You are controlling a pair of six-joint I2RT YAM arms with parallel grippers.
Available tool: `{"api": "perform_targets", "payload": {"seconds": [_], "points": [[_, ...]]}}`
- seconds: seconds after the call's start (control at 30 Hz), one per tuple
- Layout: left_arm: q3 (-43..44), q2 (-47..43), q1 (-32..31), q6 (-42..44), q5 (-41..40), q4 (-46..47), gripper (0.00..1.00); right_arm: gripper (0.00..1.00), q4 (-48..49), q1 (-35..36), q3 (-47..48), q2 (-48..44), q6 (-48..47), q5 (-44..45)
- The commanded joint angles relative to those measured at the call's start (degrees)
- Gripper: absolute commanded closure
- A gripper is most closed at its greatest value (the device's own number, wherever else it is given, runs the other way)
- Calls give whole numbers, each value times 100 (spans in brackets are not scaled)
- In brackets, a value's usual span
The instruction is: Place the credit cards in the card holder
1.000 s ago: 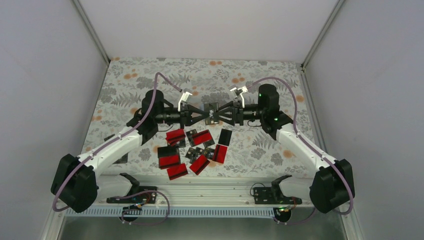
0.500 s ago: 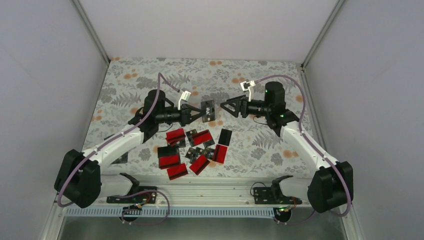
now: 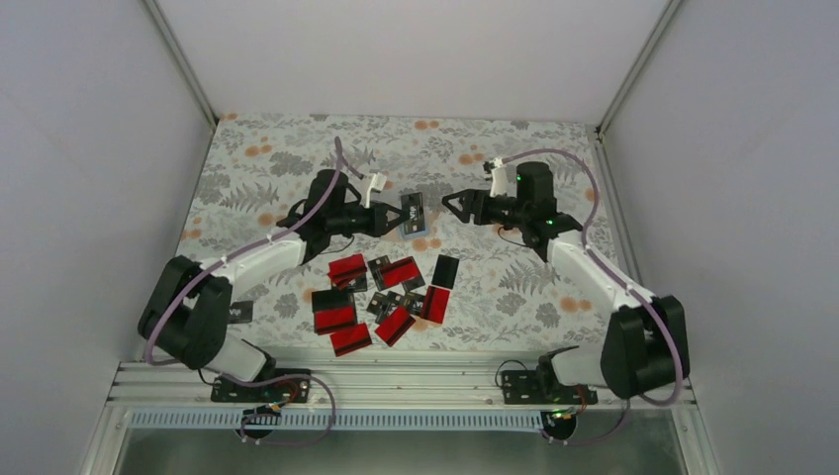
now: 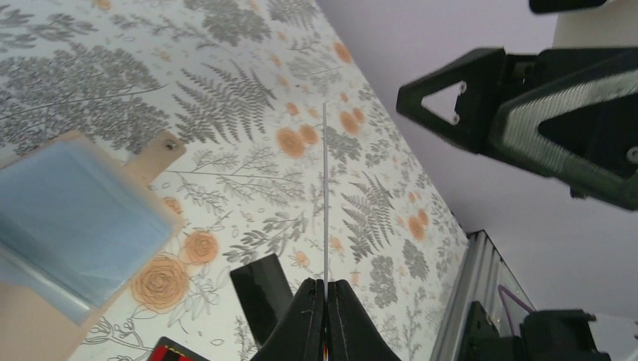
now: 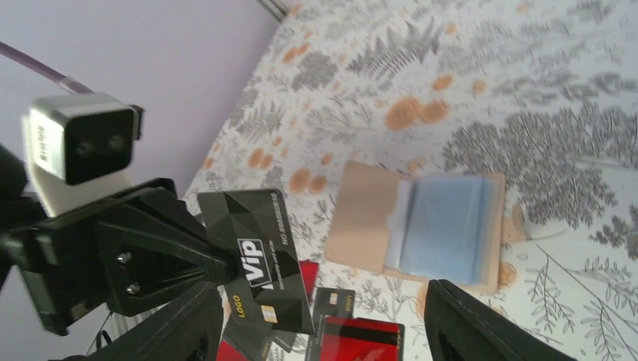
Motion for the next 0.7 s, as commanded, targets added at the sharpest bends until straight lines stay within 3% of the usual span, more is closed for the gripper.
{"api": "perform_targets", "payload": {"seconds": [0.0,0.3,0.67], "points": [[443,414,32,-255,-420,-146,97,33,-33,-15,252,597,90,21],[807,860,36,-338,-1348,-792,98,43,117,199,647,1666,213,-93],[848,1342,75,-706,-1973,-988,98,64,-62,541,1788,3245,262,-35]]}}
